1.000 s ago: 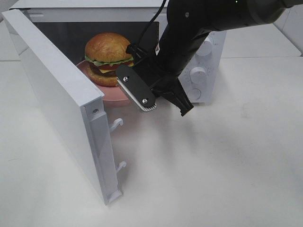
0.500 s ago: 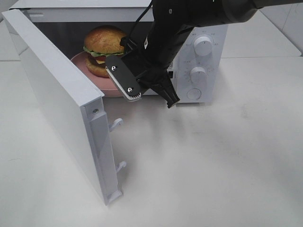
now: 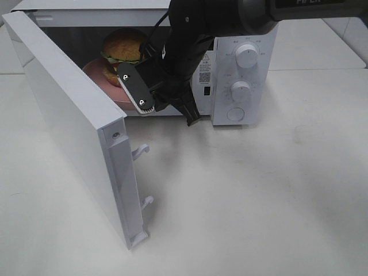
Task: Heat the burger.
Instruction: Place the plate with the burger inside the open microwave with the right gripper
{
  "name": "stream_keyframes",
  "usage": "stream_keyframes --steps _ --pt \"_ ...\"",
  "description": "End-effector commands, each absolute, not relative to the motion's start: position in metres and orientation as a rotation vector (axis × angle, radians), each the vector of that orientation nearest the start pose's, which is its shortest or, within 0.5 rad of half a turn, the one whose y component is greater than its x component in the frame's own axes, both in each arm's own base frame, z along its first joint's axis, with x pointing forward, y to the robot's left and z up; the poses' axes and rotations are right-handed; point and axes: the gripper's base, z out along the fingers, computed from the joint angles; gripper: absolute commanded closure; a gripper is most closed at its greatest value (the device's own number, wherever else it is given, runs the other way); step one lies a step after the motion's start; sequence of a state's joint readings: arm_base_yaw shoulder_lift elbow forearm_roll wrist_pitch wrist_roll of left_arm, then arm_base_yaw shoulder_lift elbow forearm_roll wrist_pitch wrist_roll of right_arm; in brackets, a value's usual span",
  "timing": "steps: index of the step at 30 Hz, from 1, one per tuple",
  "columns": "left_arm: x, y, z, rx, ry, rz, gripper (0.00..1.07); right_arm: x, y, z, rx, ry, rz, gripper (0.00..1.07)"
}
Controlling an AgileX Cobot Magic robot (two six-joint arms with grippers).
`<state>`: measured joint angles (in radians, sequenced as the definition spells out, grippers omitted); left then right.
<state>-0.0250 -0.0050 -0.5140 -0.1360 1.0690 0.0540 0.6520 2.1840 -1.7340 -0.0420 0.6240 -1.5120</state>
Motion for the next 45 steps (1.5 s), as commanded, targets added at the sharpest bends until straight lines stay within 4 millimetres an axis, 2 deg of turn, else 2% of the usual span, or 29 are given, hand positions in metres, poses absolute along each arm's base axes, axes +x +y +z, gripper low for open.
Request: stream_keyframes --steps 1,17,30,39,45 --pt "-0.011 -0.011 0.281 0.083 2.006 -0.143 0.09 0.400 0.303 0.200 -2.233 1.161 -0.434 1.07" --pt "-0.011 -0.011 0.281 0.083 2.006 -0.143 0.09 0.425 0.321 0.183 -2.210 1.183 -0.443 1.07" --pt "-0.011 -0.011 0.281 0.083 2.006 -0.142 0.09 0.442 0.325 0.174 -2.161 1.217 -0.475 1.06" --pt "-0.011 -0.011 0.281 0.083 2.006 -0.142 0.09 0.447 0.325 0.160 -2.153 1.230 -0.476 1.01" --pt "-0.011 -0.011 0.281 0.083 2.006 -0.142 0.09 0.448 0.325 0.159 -2.138 1.243 -0.472 0.90"
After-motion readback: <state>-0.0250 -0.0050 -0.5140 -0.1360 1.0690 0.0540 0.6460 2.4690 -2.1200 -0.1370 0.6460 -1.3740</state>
